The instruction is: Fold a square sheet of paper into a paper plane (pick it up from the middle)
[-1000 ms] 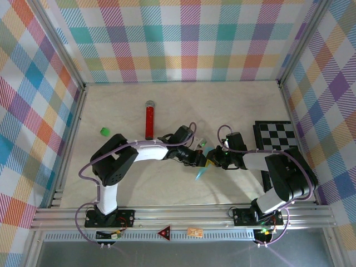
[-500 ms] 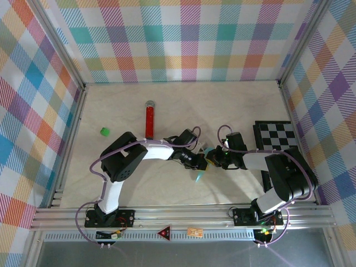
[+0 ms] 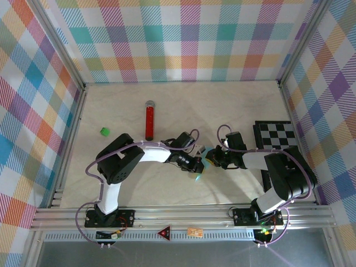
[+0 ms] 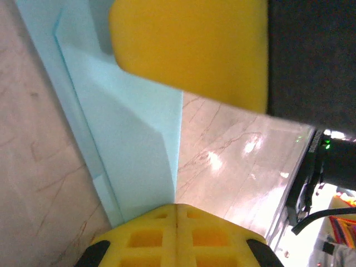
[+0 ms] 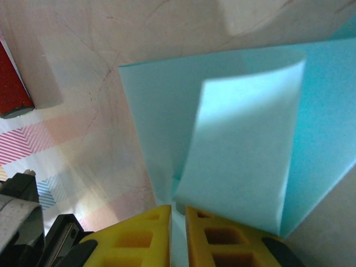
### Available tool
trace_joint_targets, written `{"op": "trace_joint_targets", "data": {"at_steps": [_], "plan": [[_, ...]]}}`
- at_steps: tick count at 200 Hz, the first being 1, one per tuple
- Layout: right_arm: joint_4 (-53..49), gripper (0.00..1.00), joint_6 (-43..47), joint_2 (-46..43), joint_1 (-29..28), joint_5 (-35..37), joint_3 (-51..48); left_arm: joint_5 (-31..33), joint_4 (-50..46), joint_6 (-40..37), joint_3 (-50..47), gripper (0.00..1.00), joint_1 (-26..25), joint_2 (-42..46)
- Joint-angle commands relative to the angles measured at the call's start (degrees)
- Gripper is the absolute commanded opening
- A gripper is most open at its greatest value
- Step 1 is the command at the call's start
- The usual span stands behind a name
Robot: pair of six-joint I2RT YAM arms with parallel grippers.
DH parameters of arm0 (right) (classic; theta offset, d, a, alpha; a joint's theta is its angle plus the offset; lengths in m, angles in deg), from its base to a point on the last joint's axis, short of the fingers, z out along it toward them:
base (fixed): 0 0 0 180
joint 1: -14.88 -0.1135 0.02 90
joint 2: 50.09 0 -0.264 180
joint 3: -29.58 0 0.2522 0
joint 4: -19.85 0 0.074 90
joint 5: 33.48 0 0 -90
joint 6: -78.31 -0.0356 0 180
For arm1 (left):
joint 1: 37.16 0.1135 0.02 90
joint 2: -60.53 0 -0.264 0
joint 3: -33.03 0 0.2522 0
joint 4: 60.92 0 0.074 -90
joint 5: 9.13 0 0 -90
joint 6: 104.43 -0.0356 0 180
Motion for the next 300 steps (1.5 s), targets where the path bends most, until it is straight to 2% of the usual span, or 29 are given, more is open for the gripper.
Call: {"op": "trace_joint_targets", "data": {"at_steps": [1, 63, 116, 163, 192, 227, 300], "plan": [[-5.97, 0.17, 1.20, 2.89, 0.41, 5.41, -1.53, 2.01, -10.11, -3.75, -2.99, 0.05, -1.51, 2.12], [-6.55, 0.17, 1.44, 2.12, 0.46, 5.63, -1.62, 4.85, -10.39, -5.24, -10.39, 0.04, -2.70, 8.14], [-6.45, 0.17, 1.16, 1.59, 0.48, 5.63, -1.97, 7.74, -3.66, 0.48, -10.60, 0.02, -2.66, 16.00], [-6.34, 0.17, 1.05, 1.54, 0.41, 5.63, -2.01, 1.84, 8.45, 9.23, -4.34, 0.01, -2.73, 9.47], [-6.27, 0.17, 0.89, 1.29, 0.49, 5.72, -2.15, 2.25, 4.35, 7.85, 0.17, 0.02, -3.17, 4.70], [-6.55, 0.17, 0.99, 0.81, 0.43, 6.08, -2.23, 6.23, -0.89, 5.14, -1.50, 0.03, -3.64, 2.03], [-6.69, 0.17, 1.32, 1.73, 0.40, 5.85, -1.71, 10.85, -6.44, 0.83, -12.30, 0.03, -5.17, 9.24]]}}
